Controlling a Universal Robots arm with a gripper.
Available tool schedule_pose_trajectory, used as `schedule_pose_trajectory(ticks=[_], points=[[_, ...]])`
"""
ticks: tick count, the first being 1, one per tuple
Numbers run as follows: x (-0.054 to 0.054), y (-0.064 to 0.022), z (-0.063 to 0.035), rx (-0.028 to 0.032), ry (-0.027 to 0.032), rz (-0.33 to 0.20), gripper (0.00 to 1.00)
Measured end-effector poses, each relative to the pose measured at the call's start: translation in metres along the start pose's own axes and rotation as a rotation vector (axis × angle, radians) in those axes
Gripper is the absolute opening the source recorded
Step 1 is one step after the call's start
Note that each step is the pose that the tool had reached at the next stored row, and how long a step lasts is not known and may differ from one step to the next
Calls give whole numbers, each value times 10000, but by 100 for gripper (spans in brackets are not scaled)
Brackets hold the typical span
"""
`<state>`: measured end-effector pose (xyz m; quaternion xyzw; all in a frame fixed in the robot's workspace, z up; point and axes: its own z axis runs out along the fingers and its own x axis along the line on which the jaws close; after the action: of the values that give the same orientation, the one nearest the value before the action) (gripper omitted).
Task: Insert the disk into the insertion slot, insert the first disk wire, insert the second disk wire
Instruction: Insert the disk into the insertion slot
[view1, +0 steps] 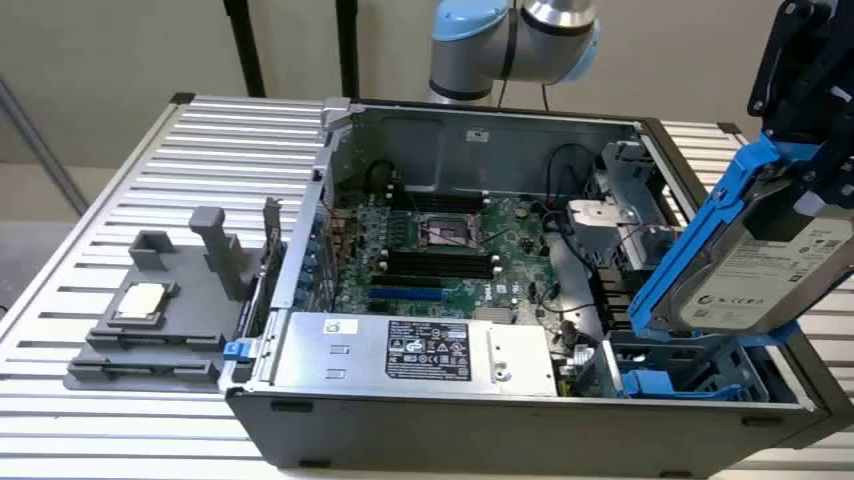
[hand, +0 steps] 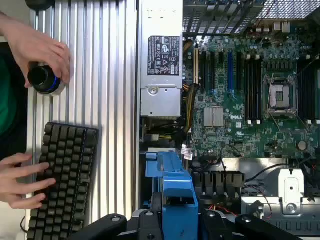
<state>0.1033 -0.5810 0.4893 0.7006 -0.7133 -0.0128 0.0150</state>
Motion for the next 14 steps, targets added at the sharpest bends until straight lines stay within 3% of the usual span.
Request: schedule_pose_trajectory(ticks=[14], points=[[0, 0, 4, 0, -5, 0, 32]])
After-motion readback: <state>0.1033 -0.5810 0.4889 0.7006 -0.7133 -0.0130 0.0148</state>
